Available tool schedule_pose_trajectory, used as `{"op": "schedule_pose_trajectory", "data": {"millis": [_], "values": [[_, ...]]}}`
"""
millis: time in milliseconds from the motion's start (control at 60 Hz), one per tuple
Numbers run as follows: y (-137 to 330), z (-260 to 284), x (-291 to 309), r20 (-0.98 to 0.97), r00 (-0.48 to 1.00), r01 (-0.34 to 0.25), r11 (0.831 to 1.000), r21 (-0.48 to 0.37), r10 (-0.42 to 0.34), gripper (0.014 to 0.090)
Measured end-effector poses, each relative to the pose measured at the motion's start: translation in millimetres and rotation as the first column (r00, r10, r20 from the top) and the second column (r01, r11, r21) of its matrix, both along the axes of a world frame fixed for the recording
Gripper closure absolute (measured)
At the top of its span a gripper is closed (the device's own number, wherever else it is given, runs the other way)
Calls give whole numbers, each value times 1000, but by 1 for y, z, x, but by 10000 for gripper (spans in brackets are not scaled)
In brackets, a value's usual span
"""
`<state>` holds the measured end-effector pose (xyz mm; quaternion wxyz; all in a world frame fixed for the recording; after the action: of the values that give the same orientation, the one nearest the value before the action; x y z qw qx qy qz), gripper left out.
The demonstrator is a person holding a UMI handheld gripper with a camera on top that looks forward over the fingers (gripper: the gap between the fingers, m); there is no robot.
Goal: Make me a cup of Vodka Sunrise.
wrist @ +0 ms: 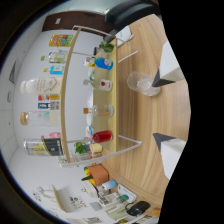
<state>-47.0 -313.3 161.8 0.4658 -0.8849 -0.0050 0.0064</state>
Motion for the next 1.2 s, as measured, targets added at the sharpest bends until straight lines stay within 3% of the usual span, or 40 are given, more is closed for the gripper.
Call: {"op": "schedule_pose_trajectory", "data": {"millis": [217, 567, 733, 900, 1200], "values": [[58, 31, -52, -50, 999, -10, 987, 160, 18, 188], [160, 40, -82, -54, 999, 5, 970, 243, 8, 198], [193, 32, -93, -30, 999, -6, 968, 251, 14, 323], [208, 22, -91, 4, 1000, 0, 969, 247, -1, 677], [200, 28, -89, 16, 999, -36, 965, 260, 33, 697]]}}
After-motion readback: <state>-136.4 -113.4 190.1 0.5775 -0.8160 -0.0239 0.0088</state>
